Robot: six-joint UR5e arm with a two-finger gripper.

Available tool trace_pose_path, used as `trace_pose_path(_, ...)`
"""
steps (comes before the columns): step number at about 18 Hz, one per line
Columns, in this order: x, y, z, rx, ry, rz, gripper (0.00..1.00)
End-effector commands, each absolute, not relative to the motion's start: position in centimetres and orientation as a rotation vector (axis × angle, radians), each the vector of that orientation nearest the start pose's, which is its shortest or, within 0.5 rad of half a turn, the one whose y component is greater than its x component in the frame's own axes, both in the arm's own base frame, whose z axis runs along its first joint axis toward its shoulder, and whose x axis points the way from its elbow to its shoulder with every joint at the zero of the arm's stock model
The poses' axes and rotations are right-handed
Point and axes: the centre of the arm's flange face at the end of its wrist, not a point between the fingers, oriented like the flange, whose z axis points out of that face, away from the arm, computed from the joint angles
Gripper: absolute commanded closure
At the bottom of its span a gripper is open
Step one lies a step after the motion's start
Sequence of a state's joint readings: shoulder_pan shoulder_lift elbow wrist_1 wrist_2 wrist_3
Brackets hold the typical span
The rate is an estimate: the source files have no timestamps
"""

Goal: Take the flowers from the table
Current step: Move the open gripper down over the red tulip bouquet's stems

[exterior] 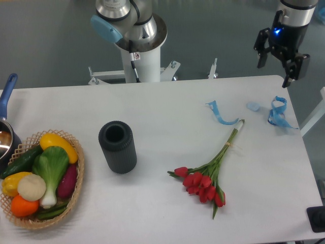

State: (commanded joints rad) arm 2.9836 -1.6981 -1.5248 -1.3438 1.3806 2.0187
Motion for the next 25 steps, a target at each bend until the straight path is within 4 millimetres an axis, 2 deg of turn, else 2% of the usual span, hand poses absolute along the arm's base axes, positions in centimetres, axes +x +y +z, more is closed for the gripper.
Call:
trace_pose_path(6,-52.6,23.8,46.7,-2.827,0.886,0.247,0.0)
trace_pose_path(13,-52.2,24.3,44.6,-2.824,0.605,0.187,0.0)
trace_pose_path(15,-51.6,26.1,43.7,-2.823,0.567,0.192,0.0)
trace_pose_path(18,-50.6,28.5,41.4,-2.831,0.529,0.129,0.0)
trace_pose_path(20,-50.2,29.5,40.1,-2.837,0.506,0.095,0.0)
trace_pose_path(22,-50.5,30.1,38.8,-2.843,0.468,0.095,0.0)
trace_pose_path(25,-50.4,32.1,36.1,-2.844,0.442,0.101,0.0)
